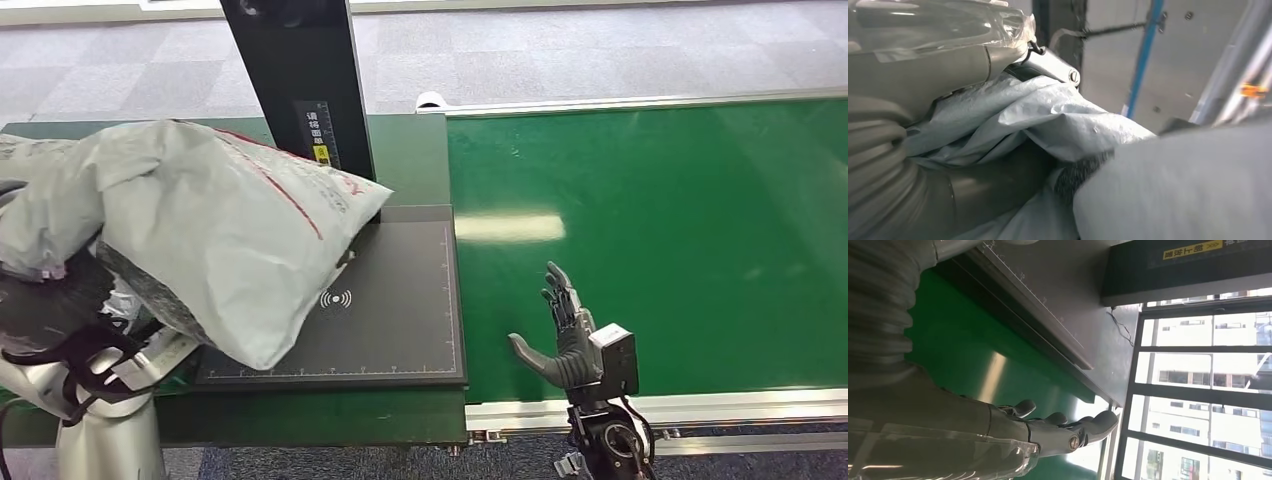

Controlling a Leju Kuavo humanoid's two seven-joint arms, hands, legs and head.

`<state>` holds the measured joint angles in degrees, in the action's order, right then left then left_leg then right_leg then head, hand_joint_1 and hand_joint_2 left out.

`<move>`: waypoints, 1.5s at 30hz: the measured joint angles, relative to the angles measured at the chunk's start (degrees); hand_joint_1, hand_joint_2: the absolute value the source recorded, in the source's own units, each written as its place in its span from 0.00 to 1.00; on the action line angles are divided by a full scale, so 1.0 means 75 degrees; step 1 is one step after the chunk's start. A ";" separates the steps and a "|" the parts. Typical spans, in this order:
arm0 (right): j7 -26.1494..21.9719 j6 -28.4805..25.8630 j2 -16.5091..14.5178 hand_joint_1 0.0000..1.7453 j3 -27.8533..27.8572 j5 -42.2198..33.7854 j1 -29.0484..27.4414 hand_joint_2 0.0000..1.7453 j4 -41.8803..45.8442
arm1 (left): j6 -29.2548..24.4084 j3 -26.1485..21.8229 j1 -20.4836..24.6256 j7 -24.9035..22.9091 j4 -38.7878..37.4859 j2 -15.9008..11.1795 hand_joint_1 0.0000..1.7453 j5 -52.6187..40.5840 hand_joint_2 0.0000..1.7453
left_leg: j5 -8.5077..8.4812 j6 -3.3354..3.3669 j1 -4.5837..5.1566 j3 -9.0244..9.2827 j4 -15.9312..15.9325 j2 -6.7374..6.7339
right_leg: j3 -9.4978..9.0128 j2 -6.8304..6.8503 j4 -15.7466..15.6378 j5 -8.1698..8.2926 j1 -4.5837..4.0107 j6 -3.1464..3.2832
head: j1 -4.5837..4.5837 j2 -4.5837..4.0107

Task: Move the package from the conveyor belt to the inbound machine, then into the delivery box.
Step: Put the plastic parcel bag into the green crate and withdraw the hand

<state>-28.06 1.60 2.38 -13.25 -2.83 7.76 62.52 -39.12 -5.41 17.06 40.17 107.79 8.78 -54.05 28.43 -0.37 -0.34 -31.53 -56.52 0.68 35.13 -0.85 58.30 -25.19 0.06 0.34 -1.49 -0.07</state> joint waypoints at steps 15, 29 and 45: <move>0.0015 -0.0081 0.0100 0.00 0.0110 0.0121 -0.0277 1.00 0.0361 | 0.0003 -0.2418 0.0277 -0.0374 -0.0719 -0.0283 1.00 0.0492 1.00 | 0.0006 0.0002 0.0003 0.0003 0.0002 -0.0004 | -0.0005 -0.0007 -0.0001 -0.0001 0.0005 0.0000 | 0.0001 0.0000; 0.0183 -0.0042 0.0067 0.00 0.0308 0.0480 -0.0703 1.00 0.1062 | 0.0003 -0.5590 0.0528 -0.2533 -0.5258 -0.1725 0.99 -0.1045 1.00 | 0.0006 -0.0010 -0.0013 0.0008 0.0005 -0.0017 | -0.0003 -0.0023 -0.0002 -0.0007 -0.0014 0.0005 | 0.0004 0.0000; 0.0319 0.0144 -0.0030 0.00 0.0512 0.0671 -0.0821 1.00 0.1404 | 0.0332 -0.4135 0.0961 -0.4973 -0.8016 -0.2868 0.85 -0.1283 1.00 | -0.0006 -0.0014 -0.0009 0.0042 0.0007 0.0009 | -0.0042 0.0002 -0.0002 -0.0006 -0.0010 0.0008 | 0.0000 0.0000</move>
<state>-25.67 2.67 2.16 -9.40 2.21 1.61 73.05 -36.63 -36.42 24.27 2.87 47.67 -12.74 -63.67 28.38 -0.48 -0.41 -31.22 -56.47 0.74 34.82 -0.84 58.28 -25.24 -0.02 0.40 -1.49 -0.07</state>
